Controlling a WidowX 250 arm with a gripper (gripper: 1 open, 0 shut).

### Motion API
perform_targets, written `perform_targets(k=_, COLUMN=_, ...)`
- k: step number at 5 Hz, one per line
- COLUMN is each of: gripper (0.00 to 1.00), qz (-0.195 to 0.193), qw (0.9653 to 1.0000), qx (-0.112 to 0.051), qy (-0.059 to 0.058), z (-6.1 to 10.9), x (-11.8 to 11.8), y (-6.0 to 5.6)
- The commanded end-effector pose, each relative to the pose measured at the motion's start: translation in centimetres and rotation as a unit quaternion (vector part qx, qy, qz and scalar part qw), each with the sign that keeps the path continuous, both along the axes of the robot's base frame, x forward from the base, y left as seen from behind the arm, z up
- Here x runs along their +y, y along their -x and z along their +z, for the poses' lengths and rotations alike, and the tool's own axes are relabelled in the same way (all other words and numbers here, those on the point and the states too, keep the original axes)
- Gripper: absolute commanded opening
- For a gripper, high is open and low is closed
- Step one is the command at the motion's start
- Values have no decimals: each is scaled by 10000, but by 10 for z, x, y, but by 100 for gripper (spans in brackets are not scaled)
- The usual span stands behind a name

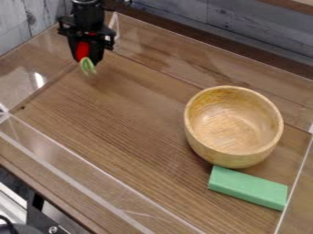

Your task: Move the red object to the left side of the table

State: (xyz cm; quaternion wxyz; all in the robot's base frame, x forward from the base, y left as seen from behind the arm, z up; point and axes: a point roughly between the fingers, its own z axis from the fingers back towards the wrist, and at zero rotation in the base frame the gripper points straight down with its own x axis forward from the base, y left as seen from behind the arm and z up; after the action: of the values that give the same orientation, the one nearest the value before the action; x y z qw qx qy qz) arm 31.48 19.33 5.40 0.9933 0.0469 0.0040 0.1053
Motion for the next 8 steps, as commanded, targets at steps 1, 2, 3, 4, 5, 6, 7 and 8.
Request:
perform_targets(k=1, gripper=0, qz=21, qw=9995, qx=-291, qy=-144, z=28, x=-1, y=-15)
perform_targets(k=2, gripper=0, qz=275, qw=9991, qx=-285, qy=-116, z=28, x=15, y=-17)
perform_targets(k=3, gripper=0, qz=499, qw=9983, qx=-282, qy=-85, z=27, x=23, y=-18)
perform_targets(k=4, gripper=0, qz=666, qw=9974, qx=-284, qy=-46, z=35, x=24, y=-12)
perform_targets(k=5, gripper=0, qz=814, qw=9962, qx=-294, qy=-8, z=43, x=23, y=-7)
perform_targets(k=6, gripper=0, qz=1009, qw=9947, qx=-155, qy=-73, z=25, x=20, y=-3)
perform_targets(k=7, gripper=0, qz=1192, qw=9928, qx=-30, qy=-123, z=8, x=15, y=0)
perform_targets(k=8, gripper=100, qz=968, qw=9952, qx=21, qy=-114, z=5, x=14, y=-1)
